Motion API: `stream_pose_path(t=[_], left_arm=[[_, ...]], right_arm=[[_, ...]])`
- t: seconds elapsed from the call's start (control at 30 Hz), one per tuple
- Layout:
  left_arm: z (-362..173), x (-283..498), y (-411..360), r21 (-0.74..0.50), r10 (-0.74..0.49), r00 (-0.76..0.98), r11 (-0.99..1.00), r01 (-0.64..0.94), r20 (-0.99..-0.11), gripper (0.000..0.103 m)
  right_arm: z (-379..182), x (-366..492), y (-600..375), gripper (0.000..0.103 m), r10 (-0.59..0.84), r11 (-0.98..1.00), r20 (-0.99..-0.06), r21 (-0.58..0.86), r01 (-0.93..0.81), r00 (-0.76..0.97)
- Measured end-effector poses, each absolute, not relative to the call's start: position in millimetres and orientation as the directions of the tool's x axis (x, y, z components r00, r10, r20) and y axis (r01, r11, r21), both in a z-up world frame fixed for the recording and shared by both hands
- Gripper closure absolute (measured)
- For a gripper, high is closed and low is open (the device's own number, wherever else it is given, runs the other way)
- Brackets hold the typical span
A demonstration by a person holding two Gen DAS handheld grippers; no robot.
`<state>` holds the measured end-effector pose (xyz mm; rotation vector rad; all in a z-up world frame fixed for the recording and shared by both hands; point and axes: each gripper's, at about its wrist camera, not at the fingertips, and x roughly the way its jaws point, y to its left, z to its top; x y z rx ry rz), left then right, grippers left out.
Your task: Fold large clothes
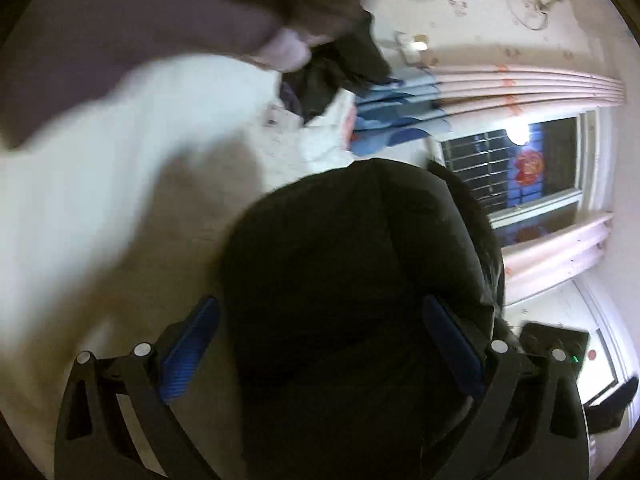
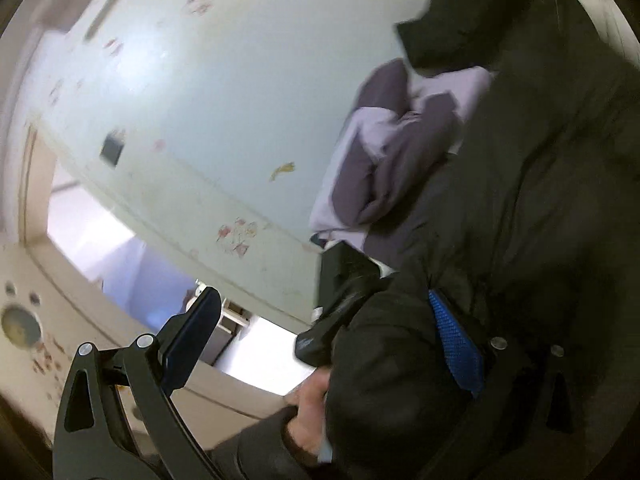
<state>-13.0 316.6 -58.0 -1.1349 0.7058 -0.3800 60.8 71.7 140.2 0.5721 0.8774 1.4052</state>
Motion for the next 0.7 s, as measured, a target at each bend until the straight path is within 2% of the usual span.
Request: stream_pose_path(t=[0.07, 0.1, 0.17, 0.23, 0.27, 0.3, 0.33, 0.37, 0.43, 0.47, 0.53, 0.6, 0.7], left_arm=[[-63, -19, 327, -0.907, -0.603, 0.728, 0.415, -0.062, -0.326, 0.007], [-67, -21, 334, -0.911, -0.605, 0.731, 0.408, -0.054, -0.314, 0.007], [-76, -24, 340, -0.929, -0.625, 0.733, 0.370, -0.026, -0.269, 0.007], [-77, -25, 339, -0.934, -0.634, 0.735, 0.358, 0.004, -0.240, 0.007], [-78, -25, 338, -0.933, -0.640, 0.730, 0.360, 0.008, -0.240, 0.007], [-78, -26, 336, -0.936, -0.650, 0.722, 0.353, 0.014, -0.235, 0.007], [-78, -27, 333, -0.941, -0.666, 0.712, 0.337, 0.024, -0.220, 0.007], [-79, -30, 329, -0.946, -0.684, 0.701, 0.323, 0.042, -0.203, 0.007], [-79, -37, 327, -0.937, -0.683, 0.699, 0.346, 0.054, -0.212, 0.007], [-82, -40, 328, -0.932, -0.676, 0.704, 0.358, 0.055, -0.218, 0.007], [-88, -42, 331, -0.934, -0.658, 0.723, 0.353, 0.048, -0.211, 0.007], [-89, -44, 334, -0.941, -0.639, 0.746, 0.336, 0.050, -0.188, 0.007], [-88, -60, 335, -0.947, -0.597, 0.792, 0.310, 0.081, -0.128, 0.007]], right_arm=[[139, 50, 41, 0.006, 0.995, 0.083, -0.097, 0.791, -0.606, 0.010], [129, 41, 4, 0.006, 0.993, 0.105, -0.054, 0.791, -0.603, 0.101], [117, 33, -42, 0.006, 0.958, 0.242, -0.096, 0.778, -0.580, 0.271], [73, 27, -99, 0.006, 0.879, 0.413, -0.200, 0.773, -0.482, 0.433], [47, 29, -119, 0.006, 0.834, 0.497, -0.292, 0.766, -0.406, 0.469], [9, 33, -137, 0.017, 0.780, 0.594, -0.426, 0.736, -0.326, 0.459], [-17, 31, -148, 0.030, 0.760, 0.632, -0.483, 0.705, -0.322, 0.435], [-24, 25, -158, 0.038, 0.752, 0.643, -0.497, 0.697, -0.318, 0.432], [-14, 23, -162, 0.025, 0.756, 0.635, -0.506, 0.722, -0.275, 0.416], [-1, 21, -158, 0.011, 0.738, 0.656, -0.514, 0.700, -0.283, 0.438], [41, 24, -125, 0.009, 0.711, 0.696, -0.520, 0.618, -0.366, 0.474], [83, 36, -68, 0.007, 0.670, 0.742, -0.565, 0.487, -0.461, 0.481], [113, 59, 24, 0.007, 0.574, 0.793, -0.647, 0.288, -0.536, 0.502]])
